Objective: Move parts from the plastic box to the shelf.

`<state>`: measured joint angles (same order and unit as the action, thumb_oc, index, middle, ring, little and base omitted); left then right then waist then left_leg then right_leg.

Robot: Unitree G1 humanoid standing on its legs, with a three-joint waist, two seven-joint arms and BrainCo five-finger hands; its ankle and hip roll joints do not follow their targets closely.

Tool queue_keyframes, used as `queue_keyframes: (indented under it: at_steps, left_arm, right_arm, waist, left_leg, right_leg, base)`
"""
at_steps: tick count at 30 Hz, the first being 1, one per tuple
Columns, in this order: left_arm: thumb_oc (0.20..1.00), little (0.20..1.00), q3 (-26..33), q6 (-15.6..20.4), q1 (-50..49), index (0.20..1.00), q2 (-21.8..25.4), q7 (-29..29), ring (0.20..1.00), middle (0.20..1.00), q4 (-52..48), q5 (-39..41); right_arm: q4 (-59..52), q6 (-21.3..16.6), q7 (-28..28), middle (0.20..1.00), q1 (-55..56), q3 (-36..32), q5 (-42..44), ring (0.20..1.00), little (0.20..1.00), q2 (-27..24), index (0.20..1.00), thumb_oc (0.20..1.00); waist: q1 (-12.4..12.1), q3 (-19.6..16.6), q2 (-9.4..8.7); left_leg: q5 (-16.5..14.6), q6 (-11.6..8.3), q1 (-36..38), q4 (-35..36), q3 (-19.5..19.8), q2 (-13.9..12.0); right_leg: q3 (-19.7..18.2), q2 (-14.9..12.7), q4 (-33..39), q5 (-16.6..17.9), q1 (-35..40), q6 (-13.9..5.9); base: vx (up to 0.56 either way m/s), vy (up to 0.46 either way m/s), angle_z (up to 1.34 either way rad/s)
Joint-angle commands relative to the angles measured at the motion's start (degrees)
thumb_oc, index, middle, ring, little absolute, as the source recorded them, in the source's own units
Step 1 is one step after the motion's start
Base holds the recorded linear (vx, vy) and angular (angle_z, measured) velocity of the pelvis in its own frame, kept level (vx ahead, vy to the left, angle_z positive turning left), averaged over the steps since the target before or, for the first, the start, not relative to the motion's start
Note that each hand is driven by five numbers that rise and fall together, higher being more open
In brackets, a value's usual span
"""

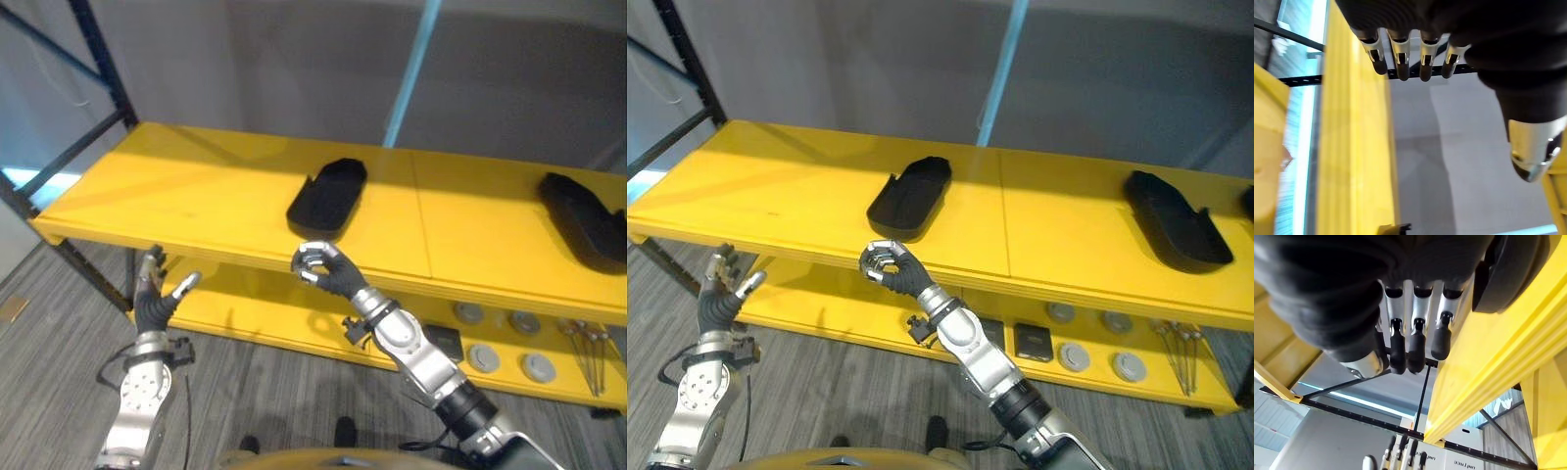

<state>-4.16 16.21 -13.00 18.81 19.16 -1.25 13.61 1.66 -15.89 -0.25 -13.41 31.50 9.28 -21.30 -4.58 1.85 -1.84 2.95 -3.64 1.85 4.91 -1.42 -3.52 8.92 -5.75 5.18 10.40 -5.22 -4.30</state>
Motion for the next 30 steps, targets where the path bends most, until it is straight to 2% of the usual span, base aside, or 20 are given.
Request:
queue_keyframes:
  at_steps: [1,9,20,21,30]
  left_arm:
    - [1.0,1.0,1.4,2.9,4.7,1.0,3.2,-2.1,1.0,1.0,-1.8,2.2]
    - [1.0,1.0,-1.1,2.5,7.1,1.0,4.1,-2.1,1.0,1.0,-0.3,4.4]
    - [1.0,1.0,-4.6,2.1,8.8,1.0,4.8,-3.2,1.0,1.0,-0.2,5.9]
    - [1.0,1.0,-5.2,2.2,8.7,1.0,4.7,-3.0,1.0,1.0,-0.4,6.5]
    - [1.0,1.0,-7.6,1.8,8.5,1.0,4.9,-4.0,1.0,1.0,-0.7,7.5]
  right_arm:
    - [-0.7,-2.3,-3.3,0.2,-8.1,0.0,0.6,0.2,0.2,1.5,0.2,0.2]
    - [6.5,-1.5,-7.3,0.2,-15.1,0.7,-0.3,0.2,0.2,4.7,0.2,0.2]
    - [11.5,-0.3,-10.3,0.2,-18.5,1.2,-3.0,0.2,0.2,6.2,0.2,0.2]
    - [14.5,0.2,-11.8,0.2,-19.2,0.7,-4.1,0.2,0.2,6.8,0.2,0.2]
    - [21.4,0.6,-16.1,0.2,-22.2,-4.5,-2.3,0.2,0.2,6.1,0.2,0.2]
  waist:
    - [-1.5,4.0,0.1]
    - [-4.0,5.8,0.95]
    - [-5.0,7.1,2.13]
    - [-5.2,7.3,2.84]
    - [-5.5,7.7,4.3]
  left_leg:
    - [-4.2,-0.35,-1.5,0.1,1.8,0.6]
    - [-3.0,-0.5,-4.7,0.1,3.9,1.0]
    - [-2.3,-0.45,-7.1,0.1,4.7,1.5]
    - [-2.2,-0.37,-7.6,0.1,5.0,1.7]
    - [-1.9,-0.18,-8.9,0.1,5.3,2.1]
  right_leg:
    - [1.9,-1.5,-0.2,-10.3,8.1,-2.69]
    - [3.9,-1.8,-0.2,-10.1,6.1,-2.8]
    - [4.4,-2.0,-0.2,-9.9,4.2,-2.83]
    - [4.5,-2.2,-0.2,-9.8,3.8,-2.88]
    - [4.6,-2.2,-0.2,-9.6,2.6,-2.86]
  base:
    - [-0.04,-0.017,0.27]
    - [-0.02,0.002,0.2]
    - [-0.01,-0.006,0.06]
    - [0.0,0.0,0.0]
    - [0.0,0.0,0.0]
